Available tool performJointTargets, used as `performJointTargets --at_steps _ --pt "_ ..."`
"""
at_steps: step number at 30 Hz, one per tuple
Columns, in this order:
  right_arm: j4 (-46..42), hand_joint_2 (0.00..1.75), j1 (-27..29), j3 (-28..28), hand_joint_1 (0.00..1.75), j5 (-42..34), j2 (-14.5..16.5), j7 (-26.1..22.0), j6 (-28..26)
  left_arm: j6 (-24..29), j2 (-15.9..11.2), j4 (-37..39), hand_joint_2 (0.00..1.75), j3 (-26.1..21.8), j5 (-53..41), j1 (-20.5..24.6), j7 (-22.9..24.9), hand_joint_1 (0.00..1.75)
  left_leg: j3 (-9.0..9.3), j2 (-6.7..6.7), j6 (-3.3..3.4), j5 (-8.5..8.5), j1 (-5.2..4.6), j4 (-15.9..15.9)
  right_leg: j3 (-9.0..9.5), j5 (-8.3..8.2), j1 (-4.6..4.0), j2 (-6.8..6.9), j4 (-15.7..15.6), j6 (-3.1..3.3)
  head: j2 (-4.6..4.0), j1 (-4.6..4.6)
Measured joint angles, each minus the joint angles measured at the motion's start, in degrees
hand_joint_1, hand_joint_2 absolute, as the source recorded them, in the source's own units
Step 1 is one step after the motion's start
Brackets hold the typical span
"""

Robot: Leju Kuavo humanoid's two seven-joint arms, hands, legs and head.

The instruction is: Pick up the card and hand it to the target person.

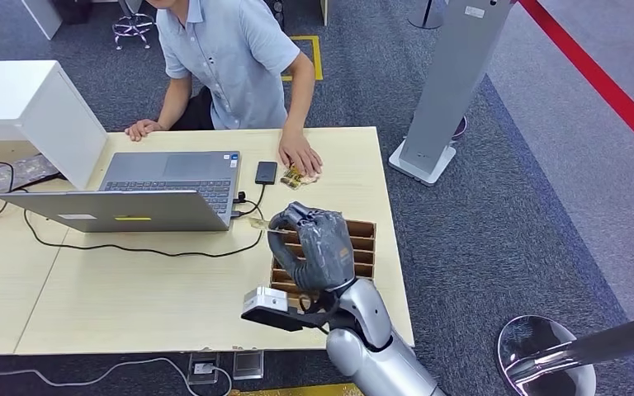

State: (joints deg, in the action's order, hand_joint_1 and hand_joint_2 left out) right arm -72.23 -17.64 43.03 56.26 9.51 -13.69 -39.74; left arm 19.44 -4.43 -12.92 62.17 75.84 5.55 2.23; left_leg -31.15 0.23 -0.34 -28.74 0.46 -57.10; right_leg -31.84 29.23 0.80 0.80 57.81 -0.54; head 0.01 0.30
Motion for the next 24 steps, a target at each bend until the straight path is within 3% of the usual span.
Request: performJointTargets --at_steps 3,6,9,13,24 --pt "-0.48 1.75 0.51 -2.59 1.75 -4.61 0.43 1.49 0.2 -0.26 0.05 0.0 1.75 -0.12 -0.19 0.01 -0.01 0.0 0.01 0.01 0.01 0.02 0.0 0.0 0.02 -0.02 0.0 -0.01 0.0 0.0 0.01 0.09" --pt "0.65 1.75 -0.94 -2.66 1.75 -10.86 0.37 7.62 1.0 -0.78 0.05 0.0 1.75 -0.29 -0.48 0.04 -0.02 0.0 0.01 0.01 0.02 0.07 0.0 0.0 0.03 -0.06 0.0 0.0 0.0 -0.01 0.0 0.15" --pt "3.01 1.75 -4.15 -1.6 1.75 -15.65 0.22 12.53 2.63 -1.39 0.01 0.0 1.75 -0.38 -1.14 0.07 0.03 0.0 0.0 0.01 0.02 0.1 0.0 0.0 0.02 -0.09 0.0 0.0 0.01 -0.01 -0.01 0.14" --pt "8.37 1.75 -10.08 0.56 1.75 -21.62 0.55 14.95 4.85 -2.43 -0.16 0.0 1.75 -0.38 -2.5 0.15 -0.47 0.0 -0.03 -0.02 0.01 0.12 0.0 0.0 0.0 -0.09 0.0 0.02 0.05 0.0 0.0 0.04" --pt "29.38 1.75 -29.16 5.71 1.75 -22.82 5.54 24.92 15.3 -3.28 -0.54 0.0 1.75 -0.24 -4.3 0.28 -1.02 0.0 -0.04 -0.03 0.0 0.12 0.0 0.0 -0.01 -0.09 0.0 0.03 0.08 0.0 -0.01 0.07"
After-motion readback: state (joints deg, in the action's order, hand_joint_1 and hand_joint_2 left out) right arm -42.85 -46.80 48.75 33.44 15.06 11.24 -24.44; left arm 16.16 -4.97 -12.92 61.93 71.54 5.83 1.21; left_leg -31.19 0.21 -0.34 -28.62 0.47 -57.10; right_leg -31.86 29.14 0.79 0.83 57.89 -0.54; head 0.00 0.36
